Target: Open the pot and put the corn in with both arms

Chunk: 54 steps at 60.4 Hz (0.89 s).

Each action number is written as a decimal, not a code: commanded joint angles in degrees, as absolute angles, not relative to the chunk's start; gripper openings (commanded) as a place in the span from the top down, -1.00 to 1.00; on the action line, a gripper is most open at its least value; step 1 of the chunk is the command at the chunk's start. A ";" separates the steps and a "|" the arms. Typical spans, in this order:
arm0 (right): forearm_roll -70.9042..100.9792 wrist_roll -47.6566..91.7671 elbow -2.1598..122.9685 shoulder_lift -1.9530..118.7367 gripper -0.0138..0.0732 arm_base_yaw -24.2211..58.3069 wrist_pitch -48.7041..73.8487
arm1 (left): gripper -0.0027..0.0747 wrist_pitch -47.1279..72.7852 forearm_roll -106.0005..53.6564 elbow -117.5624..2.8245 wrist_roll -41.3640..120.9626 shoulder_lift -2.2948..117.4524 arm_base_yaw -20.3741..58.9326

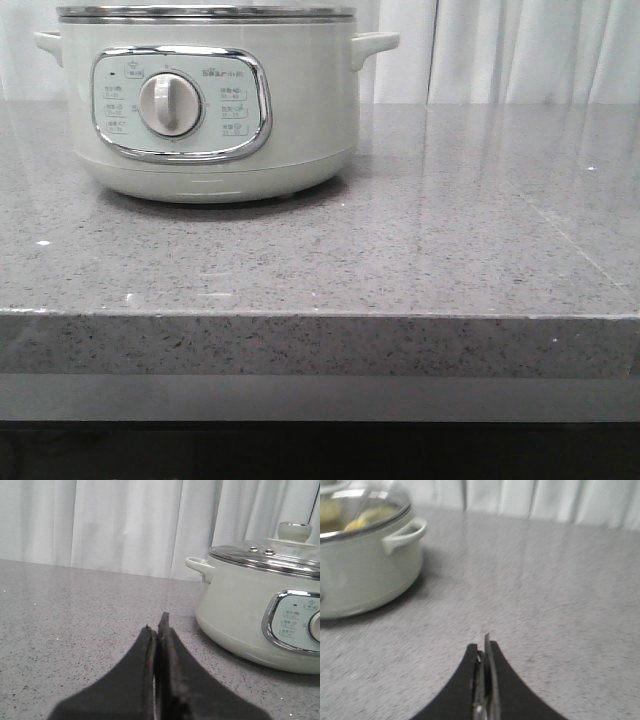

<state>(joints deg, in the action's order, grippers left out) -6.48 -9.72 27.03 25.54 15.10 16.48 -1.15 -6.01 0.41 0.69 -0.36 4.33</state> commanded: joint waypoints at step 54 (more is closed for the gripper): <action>-1.78 -9.15 -0.97 -1.79 0.84 2.18 -3.60 | 0.98 -6.04 -6.35 1.14 0.00 -1.17 4.67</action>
<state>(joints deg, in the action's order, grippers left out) -1.89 -9.72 -1.59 -0.55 2.49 0.79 -1.25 -6.01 0.41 0.69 -0.36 4.33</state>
